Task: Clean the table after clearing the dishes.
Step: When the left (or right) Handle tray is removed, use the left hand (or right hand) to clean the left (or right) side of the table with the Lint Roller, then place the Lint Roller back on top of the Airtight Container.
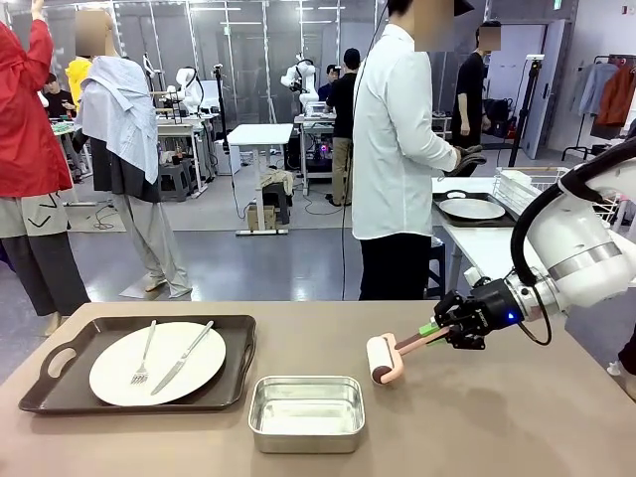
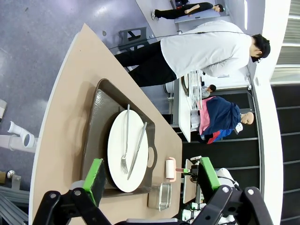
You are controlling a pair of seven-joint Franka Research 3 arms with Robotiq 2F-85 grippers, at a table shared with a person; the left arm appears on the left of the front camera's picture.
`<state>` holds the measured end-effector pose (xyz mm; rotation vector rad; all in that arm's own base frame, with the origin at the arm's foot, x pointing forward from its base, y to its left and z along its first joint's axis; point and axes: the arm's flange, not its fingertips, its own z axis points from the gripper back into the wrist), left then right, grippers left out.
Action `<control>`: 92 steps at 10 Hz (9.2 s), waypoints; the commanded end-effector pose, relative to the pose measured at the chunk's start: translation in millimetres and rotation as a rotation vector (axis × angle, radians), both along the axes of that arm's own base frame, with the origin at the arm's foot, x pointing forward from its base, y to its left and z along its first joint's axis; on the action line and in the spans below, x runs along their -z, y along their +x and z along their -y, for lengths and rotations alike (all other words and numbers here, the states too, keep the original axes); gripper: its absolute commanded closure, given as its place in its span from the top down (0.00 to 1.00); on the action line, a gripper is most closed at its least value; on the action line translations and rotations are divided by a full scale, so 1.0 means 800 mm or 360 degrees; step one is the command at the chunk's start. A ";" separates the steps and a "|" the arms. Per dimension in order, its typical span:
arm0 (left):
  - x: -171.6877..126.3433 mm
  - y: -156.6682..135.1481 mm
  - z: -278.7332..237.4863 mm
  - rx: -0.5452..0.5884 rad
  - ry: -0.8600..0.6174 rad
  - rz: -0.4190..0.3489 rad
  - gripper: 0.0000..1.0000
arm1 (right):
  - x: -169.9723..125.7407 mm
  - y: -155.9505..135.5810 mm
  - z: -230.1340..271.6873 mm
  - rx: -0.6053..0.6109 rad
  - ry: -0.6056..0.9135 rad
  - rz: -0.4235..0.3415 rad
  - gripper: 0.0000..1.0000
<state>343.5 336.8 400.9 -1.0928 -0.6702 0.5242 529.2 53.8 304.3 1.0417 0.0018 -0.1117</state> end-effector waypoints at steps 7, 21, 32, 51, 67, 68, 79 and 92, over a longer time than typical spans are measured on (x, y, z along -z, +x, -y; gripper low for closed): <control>-0.001 -0.004 -0.001 0.0003 -0.0011 0.0011 1.00 | 0.036 -0.032 0.096 0.0050 -0.0353 0.0170 0.21; -0.001 -0.004 -0.001 0.0003 -0.0011 0.0011 1.00 | -0.121 -0.064 0.257 0.0472 -0.1102 0.0277 0.21; -0.001 -0.004 -0.001 0.0003 -0.0011 0.0011 1.00 | -0.193 -0.067 0.238 0.0410 -0.1117 0.0467 0.21; -0.001 -0.004 -0.001 0.0003 -0.0011 0.0011 1.00 | -0.336 -0.043 -0.090 -0.0904 -0.0984 0.1436 0.21; -0.001 -0.004 -0.001 0.0003 -0.0011 0.0011 1.00 | -0.291 -0.126 -0.346 -0.1905 -0.0853 0.1627 0.21; -0.001 -0.004 -0.001 0.0003 -0.0011 0.0011 1.00 | -0.287 -0.133 -0.353 -0.1942 -0.0883 0.1595 0.21; -0.001 -0.004 -0.001 0.0003 -0.0011 0.0011 1.00 | -0.175 -0.111 -0.426 -0.2228 -0.1045 0.1382 0.21; -0.001 -0.004 -0.001 0.0003 -0.0011 0.0011 1.00 | -0.154 -0.094 -0.422 -0.2179 -0.1048 0.1345 1.00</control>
